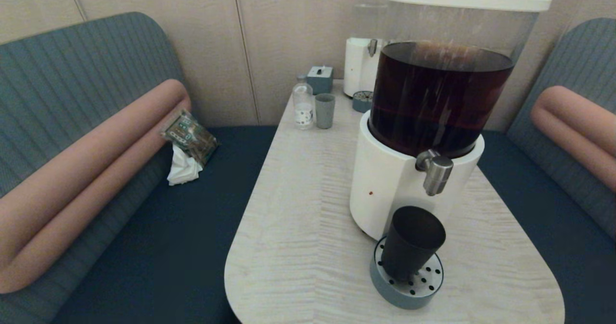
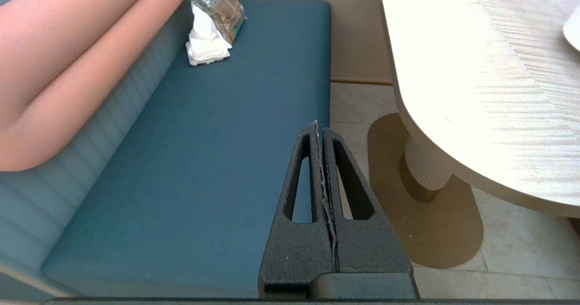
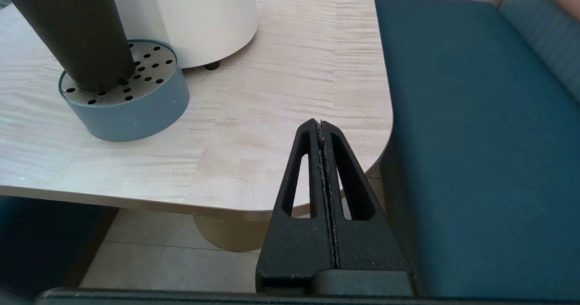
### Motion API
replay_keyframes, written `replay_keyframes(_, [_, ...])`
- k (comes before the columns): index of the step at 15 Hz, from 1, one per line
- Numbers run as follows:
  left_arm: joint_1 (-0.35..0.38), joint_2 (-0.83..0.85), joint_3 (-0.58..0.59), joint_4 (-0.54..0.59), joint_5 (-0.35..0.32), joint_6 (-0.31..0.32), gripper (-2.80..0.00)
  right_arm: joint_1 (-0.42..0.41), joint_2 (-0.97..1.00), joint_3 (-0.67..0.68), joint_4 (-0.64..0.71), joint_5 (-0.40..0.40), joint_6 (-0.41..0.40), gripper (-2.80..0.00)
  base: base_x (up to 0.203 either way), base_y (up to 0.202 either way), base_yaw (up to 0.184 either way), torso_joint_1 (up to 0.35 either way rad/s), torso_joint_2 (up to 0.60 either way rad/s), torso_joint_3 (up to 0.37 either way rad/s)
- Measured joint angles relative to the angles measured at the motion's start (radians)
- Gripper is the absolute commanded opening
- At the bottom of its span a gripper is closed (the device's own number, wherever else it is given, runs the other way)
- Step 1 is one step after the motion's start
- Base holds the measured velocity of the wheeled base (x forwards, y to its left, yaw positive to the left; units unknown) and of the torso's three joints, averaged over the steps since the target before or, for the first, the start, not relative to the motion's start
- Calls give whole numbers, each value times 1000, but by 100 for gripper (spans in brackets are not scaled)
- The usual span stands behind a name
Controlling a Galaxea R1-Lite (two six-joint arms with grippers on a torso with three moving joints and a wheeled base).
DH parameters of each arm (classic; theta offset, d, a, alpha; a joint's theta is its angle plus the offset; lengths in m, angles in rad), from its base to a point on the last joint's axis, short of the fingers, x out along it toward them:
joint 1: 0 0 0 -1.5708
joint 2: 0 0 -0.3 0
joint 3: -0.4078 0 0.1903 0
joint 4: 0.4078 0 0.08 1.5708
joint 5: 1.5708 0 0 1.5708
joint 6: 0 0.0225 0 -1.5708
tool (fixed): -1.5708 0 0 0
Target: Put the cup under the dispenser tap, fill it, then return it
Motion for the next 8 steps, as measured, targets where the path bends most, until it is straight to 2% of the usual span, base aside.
replay_keyframes(8, [0,0,0,0,0,0,-280,0,0,0,-1,-1,21,-280,0,0,0,0,0,0])
